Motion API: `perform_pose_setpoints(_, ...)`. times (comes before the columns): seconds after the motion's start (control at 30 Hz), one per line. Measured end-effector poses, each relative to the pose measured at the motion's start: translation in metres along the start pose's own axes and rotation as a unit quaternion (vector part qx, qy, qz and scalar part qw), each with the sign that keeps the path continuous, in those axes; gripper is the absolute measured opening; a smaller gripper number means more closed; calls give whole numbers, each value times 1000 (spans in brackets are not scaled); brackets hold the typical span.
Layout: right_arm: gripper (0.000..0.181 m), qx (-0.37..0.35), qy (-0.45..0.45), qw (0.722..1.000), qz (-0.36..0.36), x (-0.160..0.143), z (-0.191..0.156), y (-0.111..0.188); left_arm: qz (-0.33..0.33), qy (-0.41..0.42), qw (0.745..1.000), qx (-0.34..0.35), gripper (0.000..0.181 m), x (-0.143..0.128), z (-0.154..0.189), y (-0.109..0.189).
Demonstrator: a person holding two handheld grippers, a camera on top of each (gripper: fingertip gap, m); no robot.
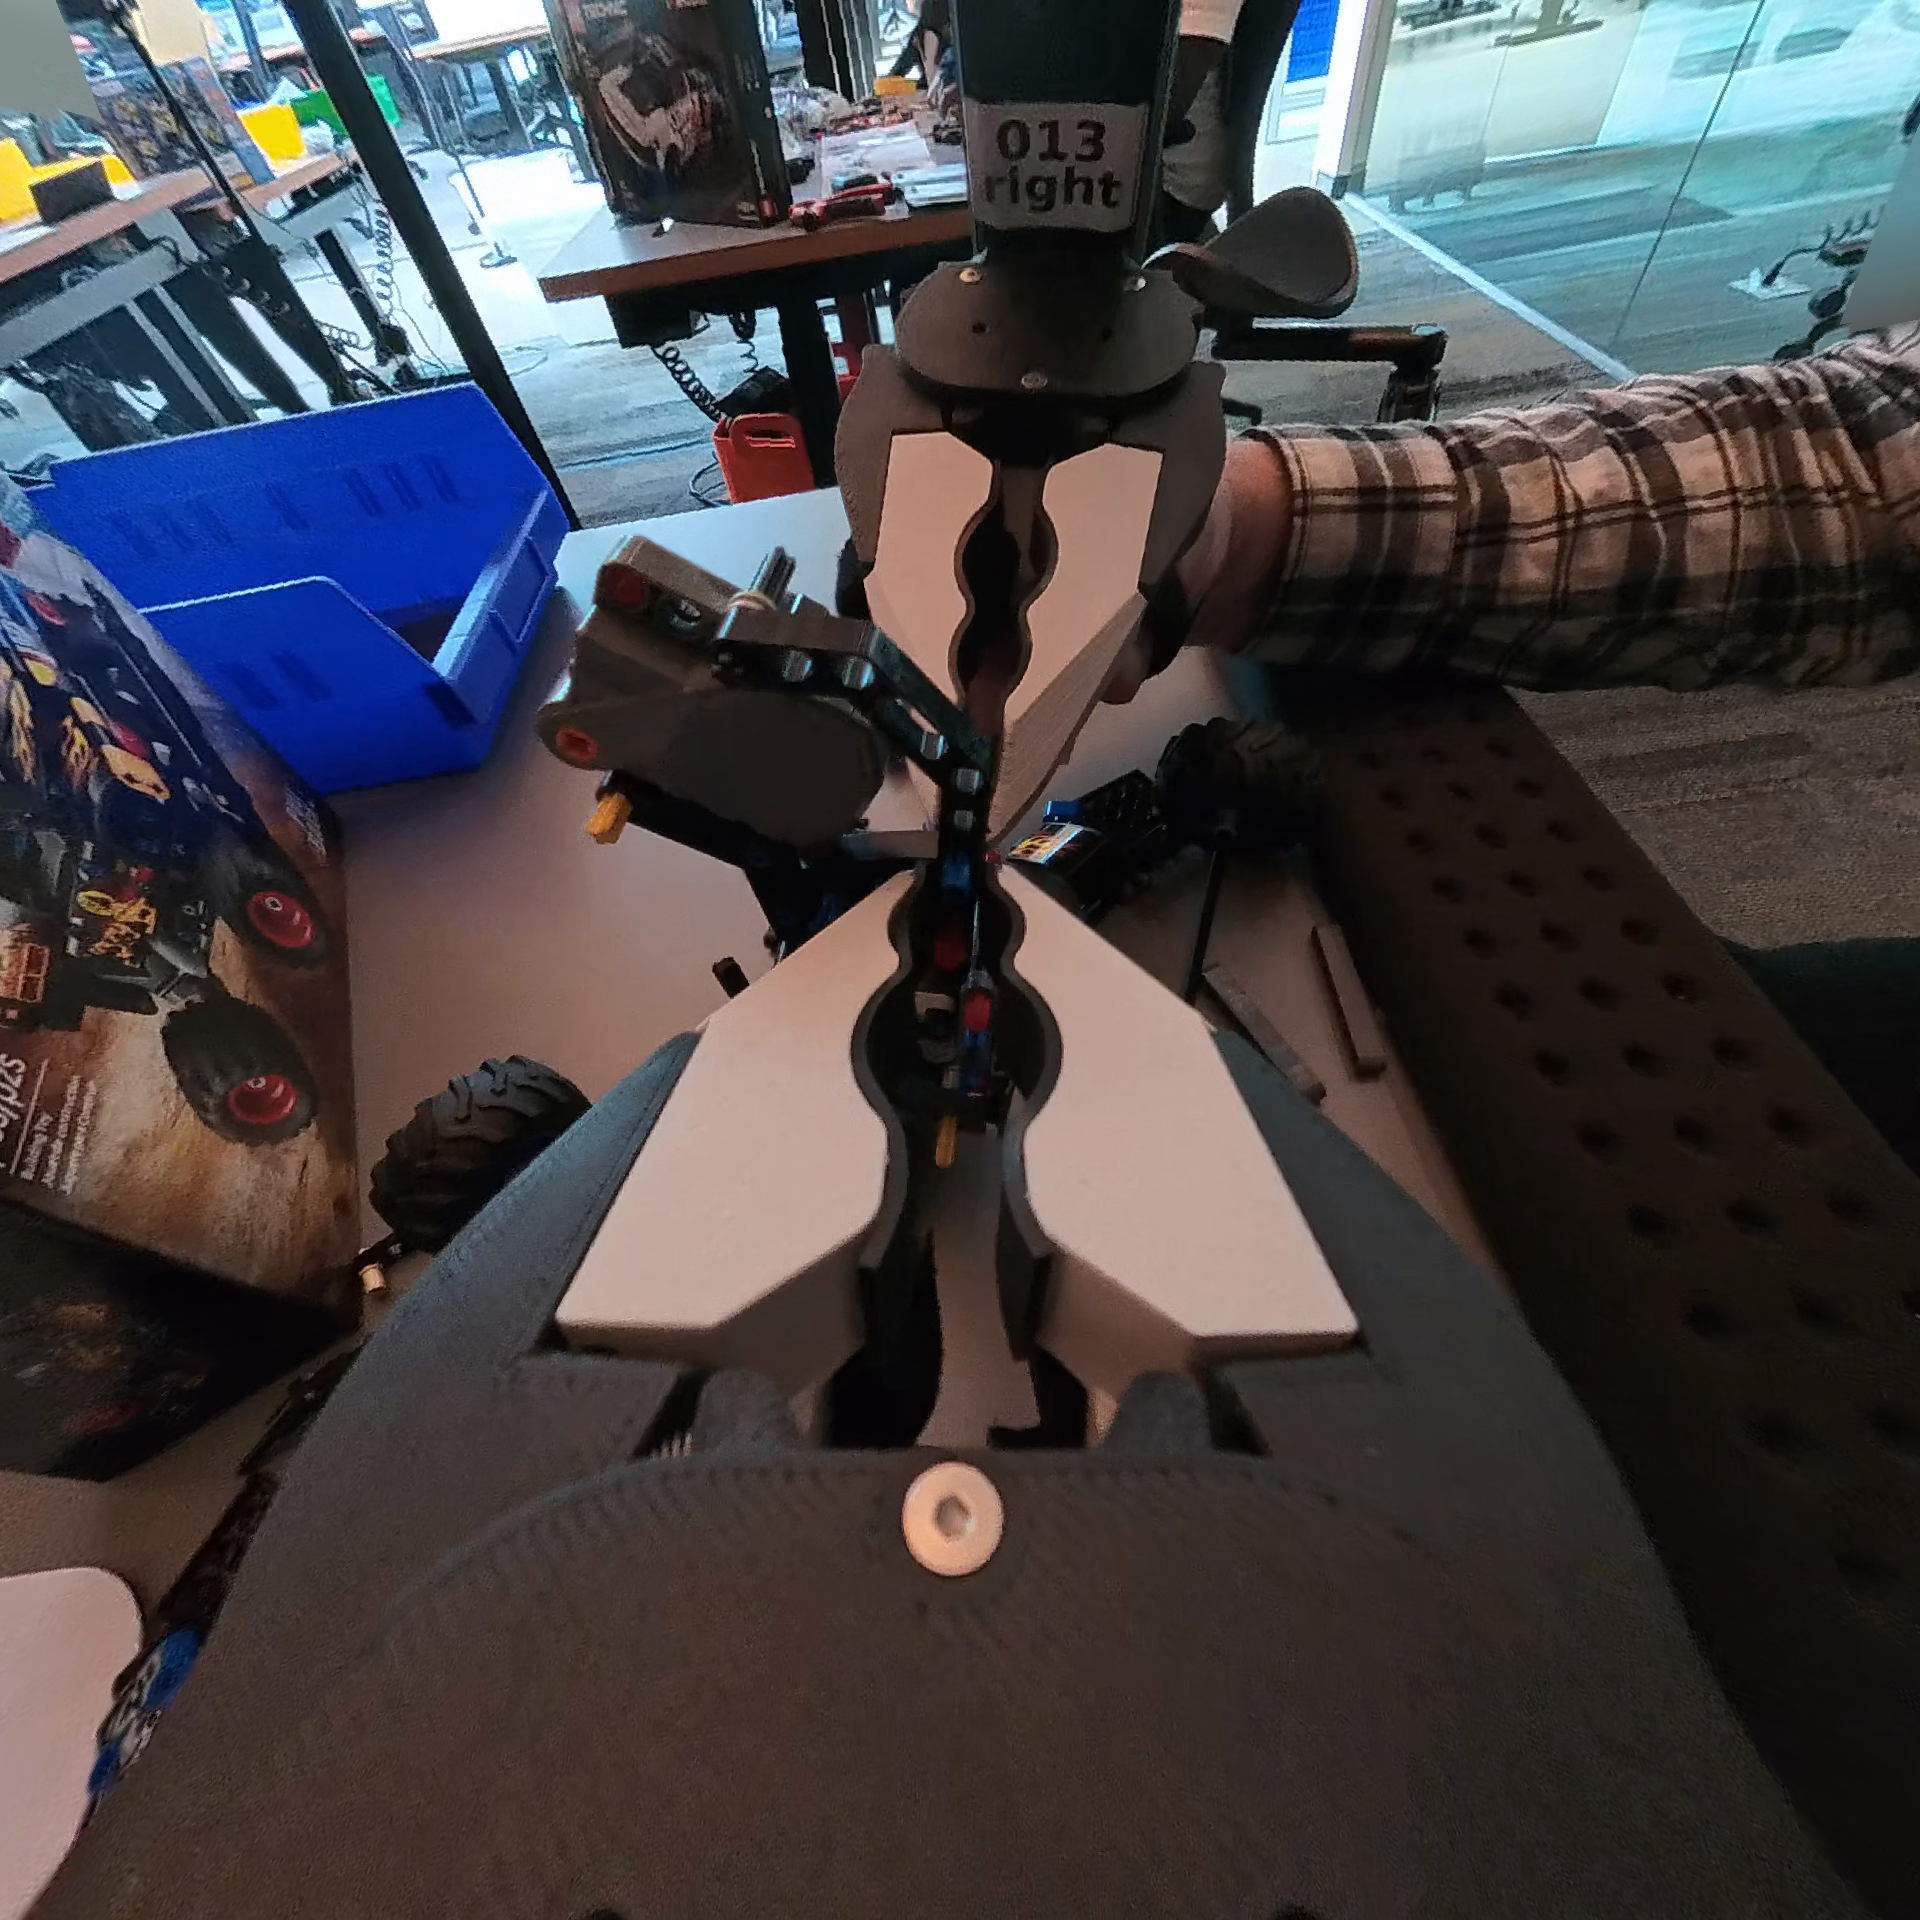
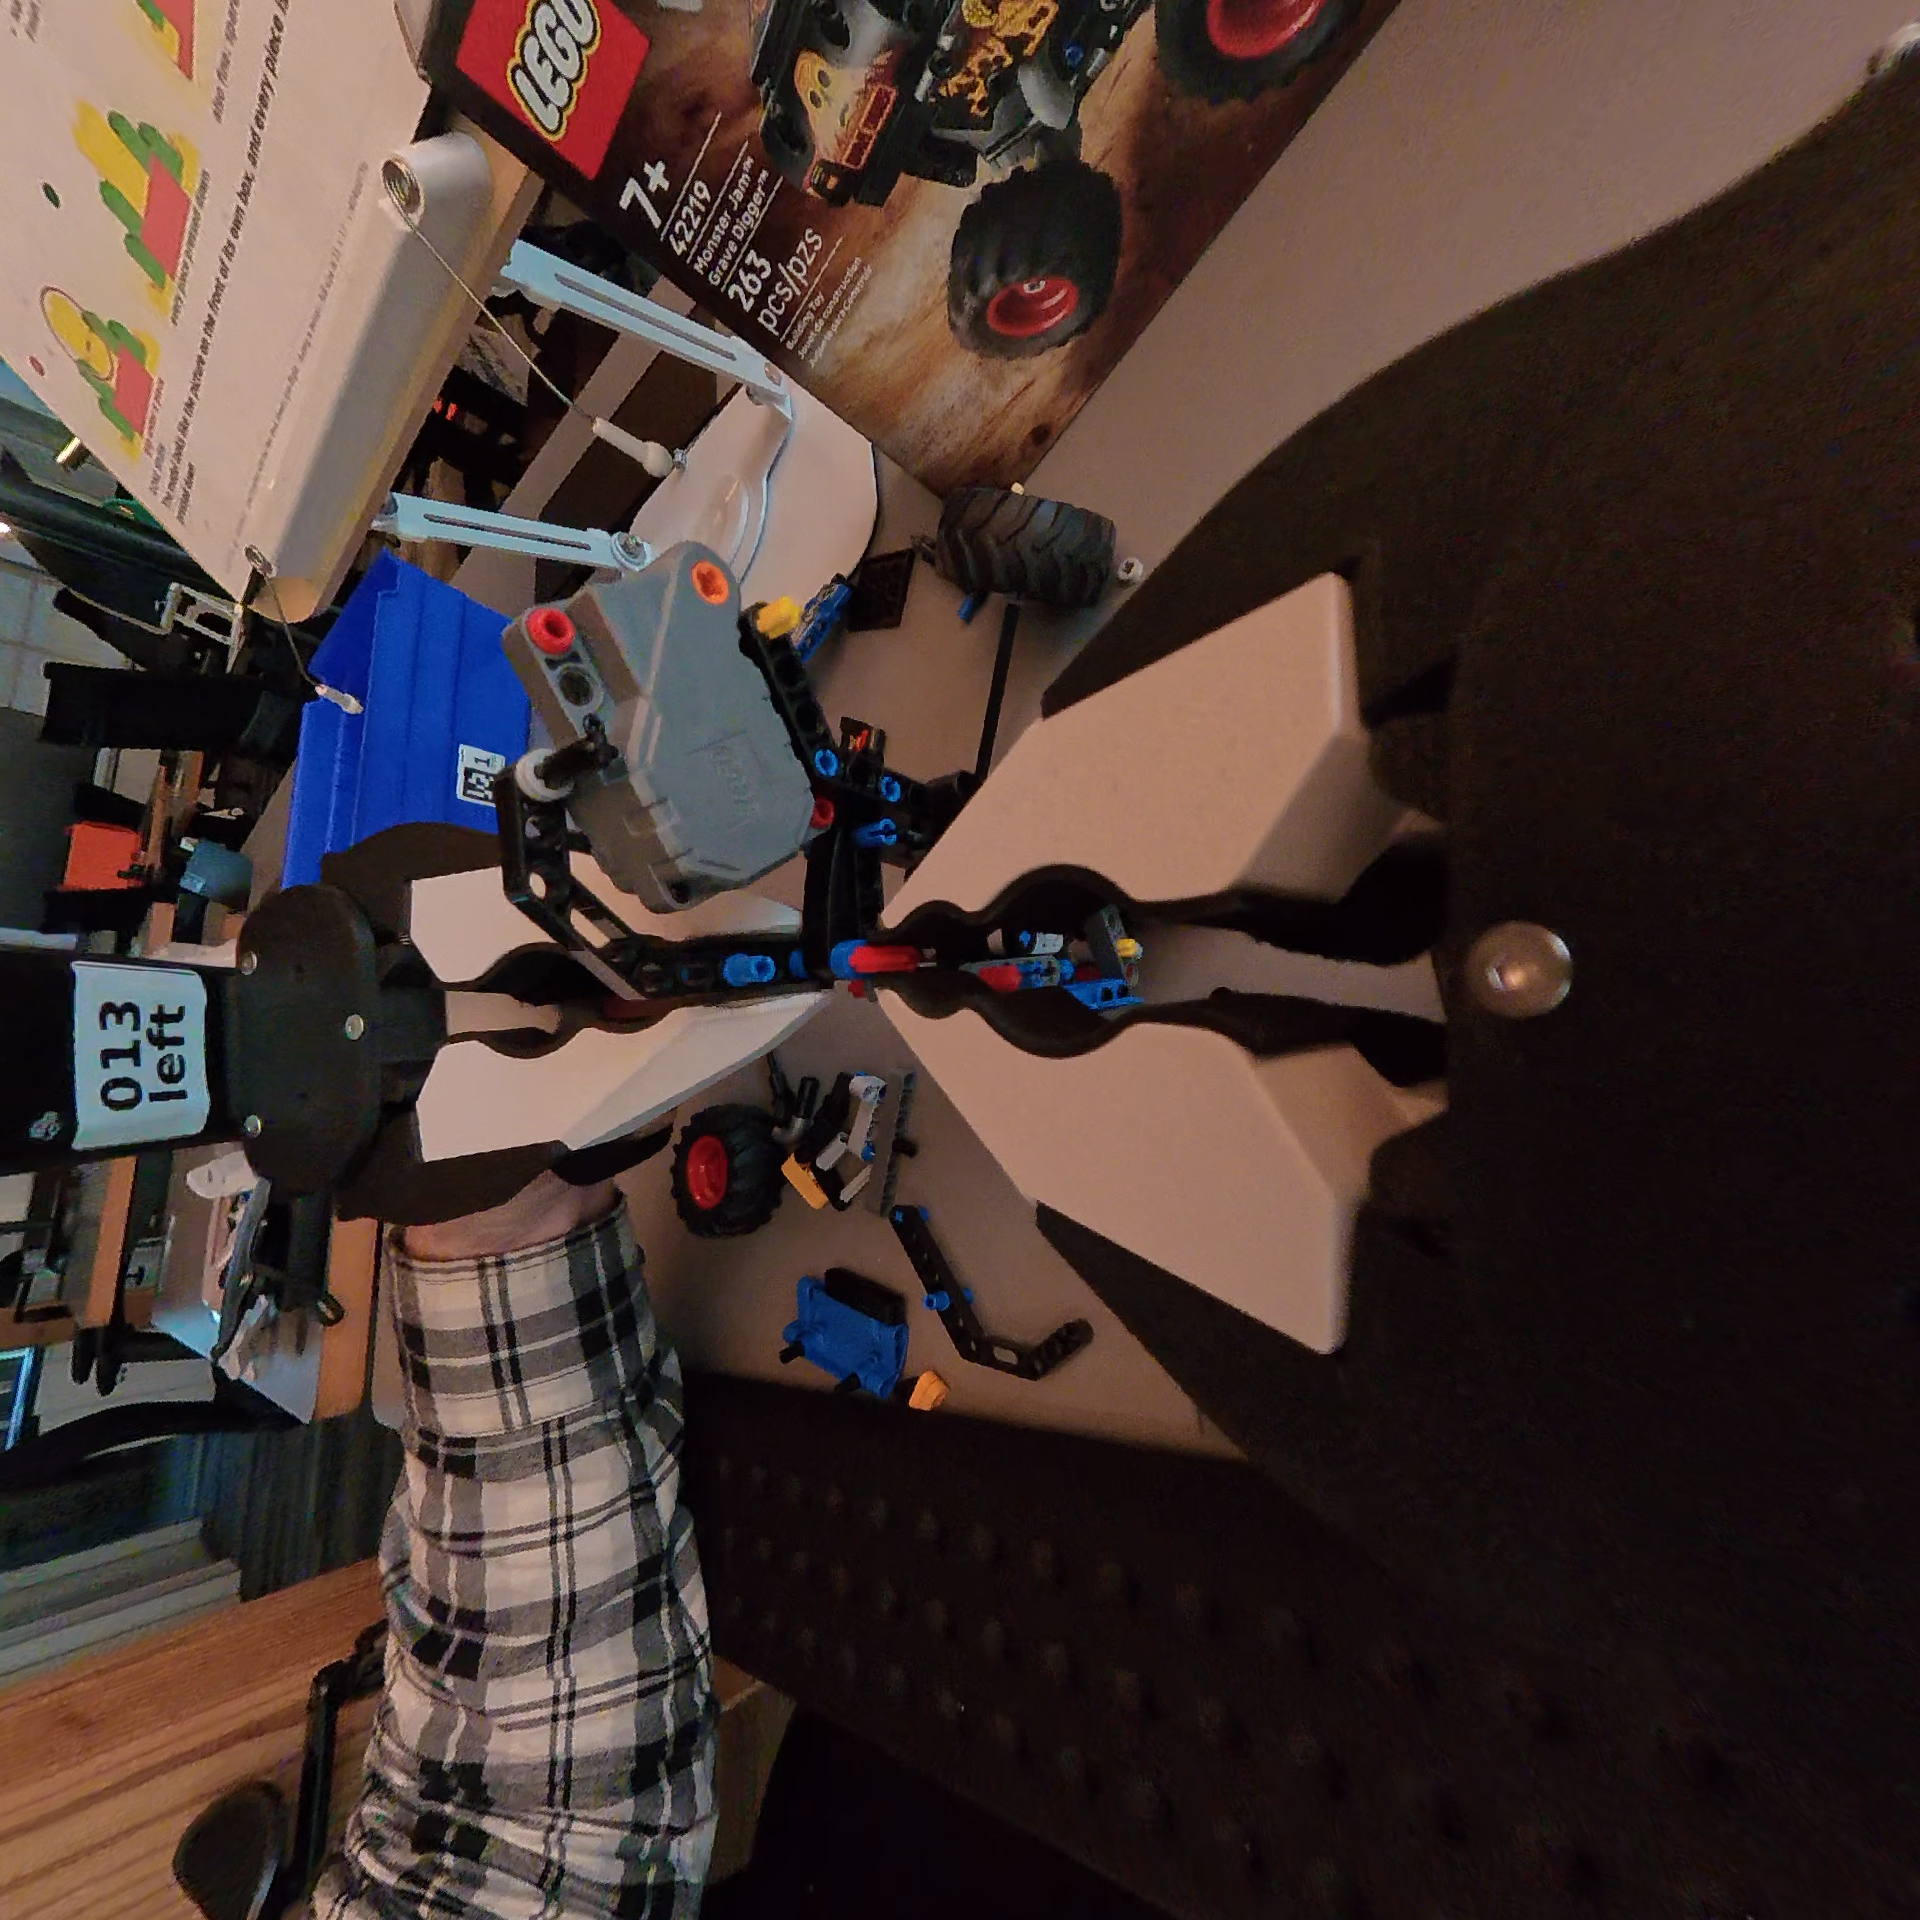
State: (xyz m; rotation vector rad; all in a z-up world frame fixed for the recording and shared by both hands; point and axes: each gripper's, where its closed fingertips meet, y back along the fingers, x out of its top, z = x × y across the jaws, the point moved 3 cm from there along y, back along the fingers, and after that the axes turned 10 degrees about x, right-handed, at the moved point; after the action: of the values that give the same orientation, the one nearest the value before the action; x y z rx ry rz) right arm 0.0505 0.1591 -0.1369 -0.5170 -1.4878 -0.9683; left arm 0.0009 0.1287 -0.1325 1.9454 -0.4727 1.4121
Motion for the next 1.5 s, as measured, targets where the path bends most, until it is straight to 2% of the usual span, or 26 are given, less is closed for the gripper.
perform_pose_setpoints(0.33, 0, 27, 11, 1000, -1, -1, -10, -1, -1, -11, 1000, -29, 8, -3, 7, 8)
perform_pose_setpoints(0.37, 0, 16, 13, 1000, -3, -3, -7, 6, -3, -7, 1000, -17, 7, -5, 1, 14)
perform_pose_setpoints(0.43, 0, -14, -2, 998, 64, 7, 2, 45, 17, 29, 998, 46, 5, -9, -30, 49)
perform_pose_setpoints(0.47, 0, -25, 2, 997, 68, 9, 4, 53, 40, 40, 998, 40, 5, -3, -30, 58)
perform_pose_setpoints(0.5, 0, -17, 5, 999, 47, 7, 2, 44, 37, 28, 999, 15, 6, 0, -18, 53)
perform_pose_setpoints(0.57, 0, 9, -10, 1000, -23, -12, -2, 17, -6, 8, 1000, -6, 7, -10, -3, 30)
perform_pose_setpoints(0.67, 0, 9, -31, 997, -74, -32, -2, 7, 8, 29, 999, -12, 5, -7, -5, 32)
perform_pose_setpoints(0.7, 1, 6, -24, 997, -75, -30, -3, 3, 6, 28, 1000, -12, 5, -7, -4, 31)
perform_pose_setpoints(0.77, 25, -11, -19, 997, -73, -25, 0, -4, 3, 25, 1000, -12, 5, -7, -1, 26)
perform_pose_setpoints(0.8, 27, -16, -11, 997, -69, -20, 0, -7, -5, 14, 1000, -13, 6, -7, 2, 23)
perform_pose_setpoints(0.93, 17, -23, 17, 999, -28, 2, -7, -11, -10, 4, 1000, -7, 5, -6, 4, 21)
perform_pose_setpoints(0.97, 1, -26, 21, 999, -27, 4, -8, -12, -11, 3, 1000, -7, 6, -6, 5, 20)
perform_pose_setpoints(1.17, 3, -27, 12, 1000, -3, 9, -10, -16, -22, -16, 1000, 6, 6, -7, 7, 16)
perform_pose_setpoints(1.27, 0, -25, 20, 999, -16, 7, -12, -16, -31, -36, 999, 16, 5, -9, 8, 14)
perform_pose_setpoints(1.5, 0, -5, 29, 1000, 1, 8, -18, -11, -8, -40, 999, 13, 6, -6, 14, 17)
